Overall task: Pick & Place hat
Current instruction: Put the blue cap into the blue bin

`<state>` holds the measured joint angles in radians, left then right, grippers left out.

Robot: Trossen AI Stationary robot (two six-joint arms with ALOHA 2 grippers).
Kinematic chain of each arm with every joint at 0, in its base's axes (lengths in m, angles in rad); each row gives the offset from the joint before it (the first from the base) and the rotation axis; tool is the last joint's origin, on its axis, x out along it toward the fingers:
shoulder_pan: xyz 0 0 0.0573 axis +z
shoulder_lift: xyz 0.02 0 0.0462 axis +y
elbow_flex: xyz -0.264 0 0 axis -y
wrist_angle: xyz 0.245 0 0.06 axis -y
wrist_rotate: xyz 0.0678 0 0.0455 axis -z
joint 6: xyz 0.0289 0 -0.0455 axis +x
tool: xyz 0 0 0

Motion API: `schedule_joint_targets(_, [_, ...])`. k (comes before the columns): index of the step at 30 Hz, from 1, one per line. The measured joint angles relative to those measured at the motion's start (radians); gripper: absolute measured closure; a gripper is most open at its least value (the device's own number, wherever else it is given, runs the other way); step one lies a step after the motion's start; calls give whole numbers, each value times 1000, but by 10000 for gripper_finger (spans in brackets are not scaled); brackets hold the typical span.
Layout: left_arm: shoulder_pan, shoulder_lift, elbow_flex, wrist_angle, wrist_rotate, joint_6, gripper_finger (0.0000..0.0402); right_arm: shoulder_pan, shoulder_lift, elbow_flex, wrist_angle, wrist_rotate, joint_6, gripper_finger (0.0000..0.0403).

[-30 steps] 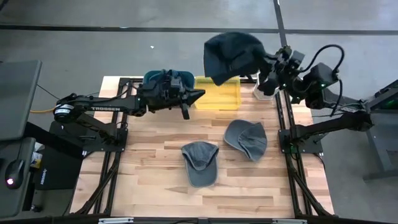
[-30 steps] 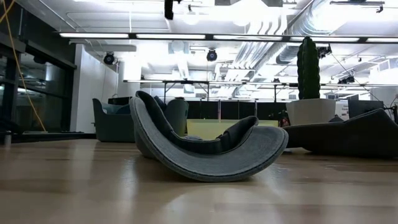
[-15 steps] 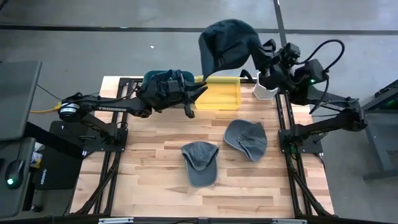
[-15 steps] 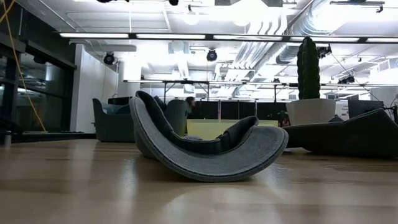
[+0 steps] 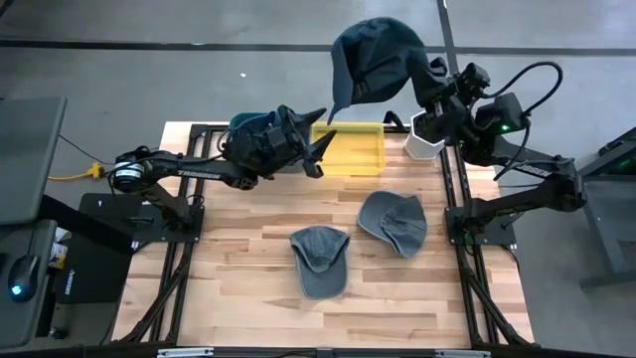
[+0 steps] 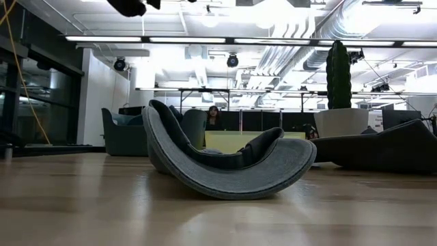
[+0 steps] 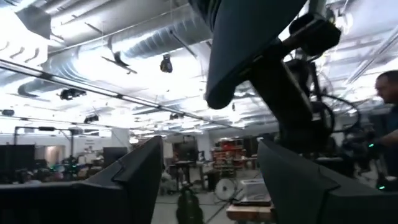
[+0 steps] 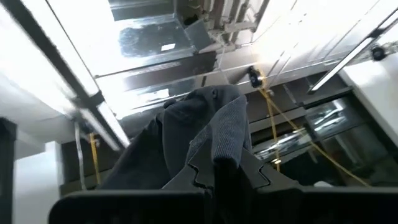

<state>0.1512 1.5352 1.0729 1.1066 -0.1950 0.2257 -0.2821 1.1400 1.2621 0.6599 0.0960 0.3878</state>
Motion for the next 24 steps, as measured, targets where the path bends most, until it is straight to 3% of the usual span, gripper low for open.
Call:
schedule_joint_targets(11, [54, 60, 134, -50, 38, 14, 152, -4, 66, -2, 50, 52, 24, 393])
schedule_joint_targets(24, [65, 71, 144, -80, 76, 14, 152, -79, 73, -1, 35, 26, 62, 393])
